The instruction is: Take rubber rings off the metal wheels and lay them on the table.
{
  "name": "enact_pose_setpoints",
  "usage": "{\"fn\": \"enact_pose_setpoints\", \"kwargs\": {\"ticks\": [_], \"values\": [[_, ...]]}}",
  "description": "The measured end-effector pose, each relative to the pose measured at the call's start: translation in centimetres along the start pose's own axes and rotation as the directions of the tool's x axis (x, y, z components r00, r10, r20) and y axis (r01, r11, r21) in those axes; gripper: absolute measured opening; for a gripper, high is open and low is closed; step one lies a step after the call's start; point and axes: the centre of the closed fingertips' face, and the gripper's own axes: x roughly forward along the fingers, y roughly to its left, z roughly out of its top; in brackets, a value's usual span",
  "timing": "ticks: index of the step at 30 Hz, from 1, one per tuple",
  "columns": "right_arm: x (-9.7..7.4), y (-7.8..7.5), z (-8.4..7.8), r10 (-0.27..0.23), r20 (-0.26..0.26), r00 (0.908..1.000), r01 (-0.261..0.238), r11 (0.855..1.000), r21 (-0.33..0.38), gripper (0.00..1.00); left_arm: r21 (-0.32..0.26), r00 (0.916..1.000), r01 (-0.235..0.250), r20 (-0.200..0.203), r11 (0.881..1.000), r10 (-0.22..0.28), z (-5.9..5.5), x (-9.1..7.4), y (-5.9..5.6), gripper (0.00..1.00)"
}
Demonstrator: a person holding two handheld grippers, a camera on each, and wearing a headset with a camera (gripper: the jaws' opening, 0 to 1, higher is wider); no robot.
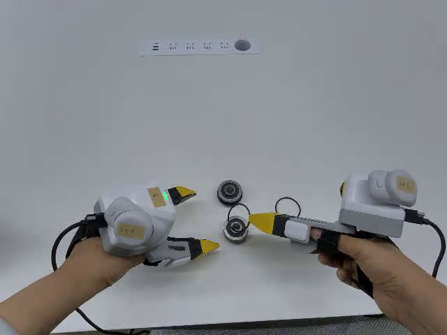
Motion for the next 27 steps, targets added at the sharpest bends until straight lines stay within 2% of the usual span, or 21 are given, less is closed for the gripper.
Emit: {"fn": "enact_pose_setpoints", "kwargs": {"ticks": [6, 11, 14, 21, 27], "values": [[-1.5, -1.4, 1.1, -0.036, 0.041, 0.9985, 0.035, 0.999, 0.014, 0.02, -0.026, 0.9998, -0.021, -0.004, 0.999, 0.021, -0.5, -0.3, 0.7, 0.63], [-2.5, -2.3, 2.0, -0.057, 0.073, 0.9957, 0.055, 0.998, 0.032, 0.02, -0.037, 0.9995, -0.029, -0.009, 0.999, 0.029, -0.7, -0.4, 0.9, 0.63], [-3.0, -3.4, 2.3, -0.084, 0.084, 0.9929, 0.080, 0.996, 0.042, 0.02, -0.045, 0.9994, -0.034, -0.008, 0.998, 0.033, -0.7, -0.6, 0.9, 0.63], [-3.3, -5.5, 2.1, -0.142, 0.085, 0.9861, 0.137, 0.988, 0.070, 0.02, -0.051, 0.9993, -0.036, -0.009, 0.998, 0.036, -0.7, -0.8, 0.9, 0.62], [-3.6, -7.1, 1.7, -0.199, 0.083, 0.9764, 0.192, 0.977, 0.093, 0.02, -0.057, 0.9993, -0.038, -0.007, 0.998, 0.038, -0.8, -0.9, 0.9, 0.61]]}}
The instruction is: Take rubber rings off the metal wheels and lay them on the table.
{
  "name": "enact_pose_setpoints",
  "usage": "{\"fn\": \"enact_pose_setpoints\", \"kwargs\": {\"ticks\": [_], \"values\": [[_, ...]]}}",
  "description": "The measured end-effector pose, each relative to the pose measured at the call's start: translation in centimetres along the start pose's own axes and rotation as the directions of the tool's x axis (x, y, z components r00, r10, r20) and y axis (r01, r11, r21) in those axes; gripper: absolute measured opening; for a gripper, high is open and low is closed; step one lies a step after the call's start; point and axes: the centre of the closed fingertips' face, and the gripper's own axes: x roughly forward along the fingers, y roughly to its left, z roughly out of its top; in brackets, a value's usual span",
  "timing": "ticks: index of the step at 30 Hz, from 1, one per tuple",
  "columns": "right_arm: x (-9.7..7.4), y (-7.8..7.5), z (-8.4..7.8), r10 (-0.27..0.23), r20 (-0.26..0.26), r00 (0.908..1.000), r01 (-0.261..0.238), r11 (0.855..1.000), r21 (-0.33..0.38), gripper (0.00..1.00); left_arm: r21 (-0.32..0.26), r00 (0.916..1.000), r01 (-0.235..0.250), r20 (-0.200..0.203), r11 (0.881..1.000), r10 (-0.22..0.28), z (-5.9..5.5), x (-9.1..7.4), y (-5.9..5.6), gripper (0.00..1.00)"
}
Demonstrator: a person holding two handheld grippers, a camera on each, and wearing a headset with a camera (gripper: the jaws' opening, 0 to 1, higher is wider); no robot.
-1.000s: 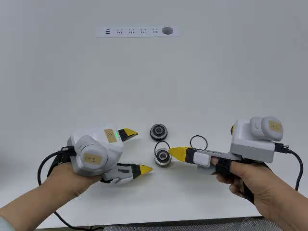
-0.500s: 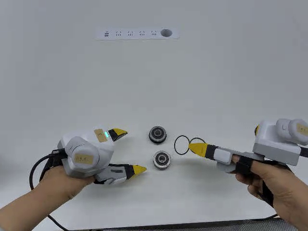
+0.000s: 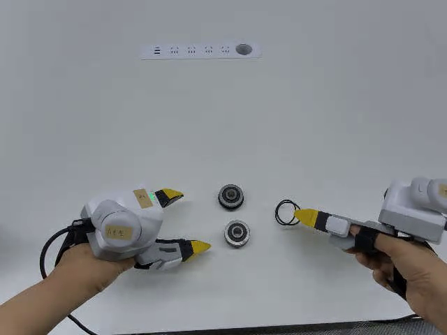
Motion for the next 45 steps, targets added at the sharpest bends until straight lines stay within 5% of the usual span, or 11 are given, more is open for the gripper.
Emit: {"fn": "enact_pose_setpoints", "kwargs": {"ticks": [16, 26, 45], "values": [[0.4, -1.5, 0.1, -0.083, -0.004, 0.9966, 0.082, 0.994, -0.076, 0.02, -0.008, 1.0000, 0.004, -0.003, 1.000, -0.004, -0.2, -0.1, 0.0, 0.60], [0.2, -1.9, 0.3, -0.110, -0.005, 0.9939, 0.108, 0.981, -0.161, 0.16, -0.009, 1.0000, 0.004, 0.001, 1.000, -0.004, -0.1, 0.1, 0.2, 0.59], [0.9, -0.1, 1.0, -0.060, 0.010, 0.9982, 0.061, 0.981, -0.183, 0.18, -0.007, 0.9991, 0.001, 0.043, 1.000, 0.000, 2.5, 0.6, 0.8, 0.52]]}}
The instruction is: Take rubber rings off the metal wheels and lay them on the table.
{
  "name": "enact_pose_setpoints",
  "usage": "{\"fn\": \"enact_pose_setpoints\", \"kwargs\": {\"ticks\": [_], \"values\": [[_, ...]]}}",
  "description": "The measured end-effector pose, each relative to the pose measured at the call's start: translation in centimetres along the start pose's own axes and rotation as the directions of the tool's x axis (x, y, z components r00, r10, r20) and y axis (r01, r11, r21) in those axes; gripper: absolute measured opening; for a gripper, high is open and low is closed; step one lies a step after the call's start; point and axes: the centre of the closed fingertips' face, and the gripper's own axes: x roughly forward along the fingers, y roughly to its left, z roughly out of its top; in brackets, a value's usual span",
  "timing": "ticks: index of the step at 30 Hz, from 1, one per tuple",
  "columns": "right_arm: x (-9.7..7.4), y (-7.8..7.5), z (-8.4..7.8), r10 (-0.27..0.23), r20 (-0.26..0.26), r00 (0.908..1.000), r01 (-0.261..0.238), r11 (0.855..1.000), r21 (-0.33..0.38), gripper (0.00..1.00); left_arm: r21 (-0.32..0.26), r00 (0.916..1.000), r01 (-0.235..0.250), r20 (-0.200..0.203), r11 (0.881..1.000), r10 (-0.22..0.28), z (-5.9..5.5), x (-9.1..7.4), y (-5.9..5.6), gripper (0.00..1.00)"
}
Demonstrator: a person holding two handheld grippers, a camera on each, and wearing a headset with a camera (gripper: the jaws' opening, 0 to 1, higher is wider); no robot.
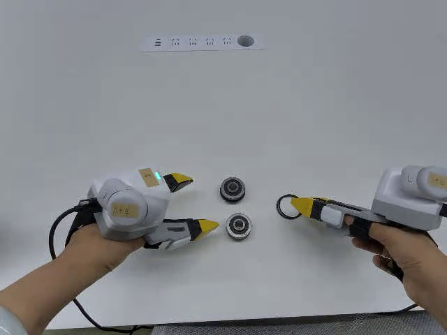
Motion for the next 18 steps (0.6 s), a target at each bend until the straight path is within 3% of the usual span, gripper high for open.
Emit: {"fn": "enact_pose_setpoints", "kwargs": {"ticks": [10, 18], "values": [[0.3, 0.5, -0.6, 0.017, -0.014, 0.9997, -0.017, 1.000, 0.001, 0.17, 0.019, 0.9999, 0.004, 0.014, 1.000, -0.004, 1.9, 1.3, 0.2, 0.41], [0.3, 0.7, -0.5, 0.023, -0.013, 0.9996, -0.023, 1.000, 0.002, 0.16, 0.039, 0.9998, 0.016, 0.010, 0.999, -0.016, 2.6, 2.4, 0.1, 0.37]]}}
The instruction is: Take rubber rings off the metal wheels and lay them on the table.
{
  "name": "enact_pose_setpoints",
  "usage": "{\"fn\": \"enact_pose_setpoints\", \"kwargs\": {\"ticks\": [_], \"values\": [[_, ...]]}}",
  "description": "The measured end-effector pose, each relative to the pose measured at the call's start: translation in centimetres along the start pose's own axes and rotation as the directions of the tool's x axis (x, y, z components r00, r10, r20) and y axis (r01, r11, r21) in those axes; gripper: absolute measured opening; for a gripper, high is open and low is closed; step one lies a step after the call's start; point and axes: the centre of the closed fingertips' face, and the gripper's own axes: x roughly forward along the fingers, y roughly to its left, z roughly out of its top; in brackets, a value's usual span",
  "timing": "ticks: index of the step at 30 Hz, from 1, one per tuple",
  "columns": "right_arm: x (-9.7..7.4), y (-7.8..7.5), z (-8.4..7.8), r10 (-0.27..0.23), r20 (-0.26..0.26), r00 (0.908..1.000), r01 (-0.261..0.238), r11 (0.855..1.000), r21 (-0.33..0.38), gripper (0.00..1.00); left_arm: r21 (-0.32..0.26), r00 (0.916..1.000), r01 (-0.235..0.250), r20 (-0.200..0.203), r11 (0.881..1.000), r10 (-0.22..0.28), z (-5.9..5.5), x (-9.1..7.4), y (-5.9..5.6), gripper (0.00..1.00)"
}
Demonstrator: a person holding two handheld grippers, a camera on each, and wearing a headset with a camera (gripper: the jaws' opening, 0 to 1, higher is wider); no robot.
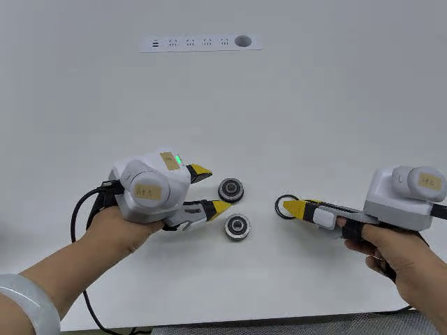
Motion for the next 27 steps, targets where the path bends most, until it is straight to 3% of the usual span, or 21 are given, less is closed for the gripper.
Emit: {"fn": "enact_pose_setpoints", "kwargs": {"ticks": [6, 27], "values": [[0.1, 0.1, 0.1, 0.004, 0.003, 1.0000, -0.004, 1.000, 0.003, 0.16, 0.003, 0.9999, 0.012, -0.007, 1.000, -0.012, 0.3, 0.7, -0.1, 0.34], [0.2, -0.3, 0.0, 0.007, 0.010, 0.9999, -0.008, 1.000, 0.022, 0.15, 0.017, 0.9975, 0.024, -0.067, 1.000, -0.023, -0.3, 2.5, 0.1, 0.21]]}}
